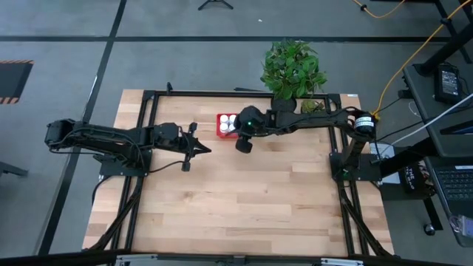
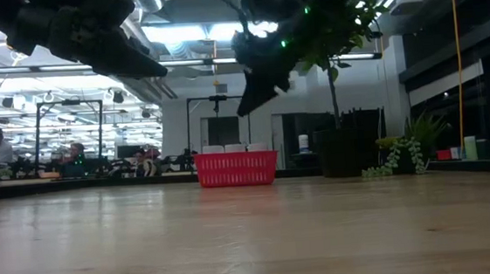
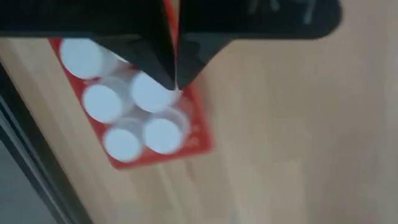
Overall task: Pick and place pill bottles into a basket
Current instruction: Return to Home Position
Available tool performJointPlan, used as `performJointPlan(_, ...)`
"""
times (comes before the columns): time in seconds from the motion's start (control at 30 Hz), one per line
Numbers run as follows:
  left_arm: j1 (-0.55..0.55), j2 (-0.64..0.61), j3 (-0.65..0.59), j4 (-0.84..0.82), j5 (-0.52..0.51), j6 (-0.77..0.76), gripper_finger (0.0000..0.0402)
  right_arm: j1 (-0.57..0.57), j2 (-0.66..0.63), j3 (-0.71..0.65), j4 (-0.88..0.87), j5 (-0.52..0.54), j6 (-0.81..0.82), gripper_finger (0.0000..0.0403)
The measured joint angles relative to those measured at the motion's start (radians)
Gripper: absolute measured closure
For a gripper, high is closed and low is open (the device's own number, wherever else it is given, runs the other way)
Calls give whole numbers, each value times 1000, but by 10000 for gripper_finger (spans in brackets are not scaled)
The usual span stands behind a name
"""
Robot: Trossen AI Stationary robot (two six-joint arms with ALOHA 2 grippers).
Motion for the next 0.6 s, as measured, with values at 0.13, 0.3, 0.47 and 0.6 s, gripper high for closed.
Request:
performJointPlan(0.13, 0, 0, 0, 1, -3, 0, 400, 61, 0, 78, -85, 1, -5, 392)
performJointPlan(0.3, 0, -12, 0, 22, -8, 10, 400, 145, -19, 129, -127, 98, -50, 399)
performJointPlan(0.47, 0, -75, -1, -10, -8, 35, 400, 220, -111, 27, -32, 129, -19, 400)
performJointPlan(0.6, -5, -144, -23, -38, 1, 27, 400, 277, -214, -192, 221, 129, -3, 401)
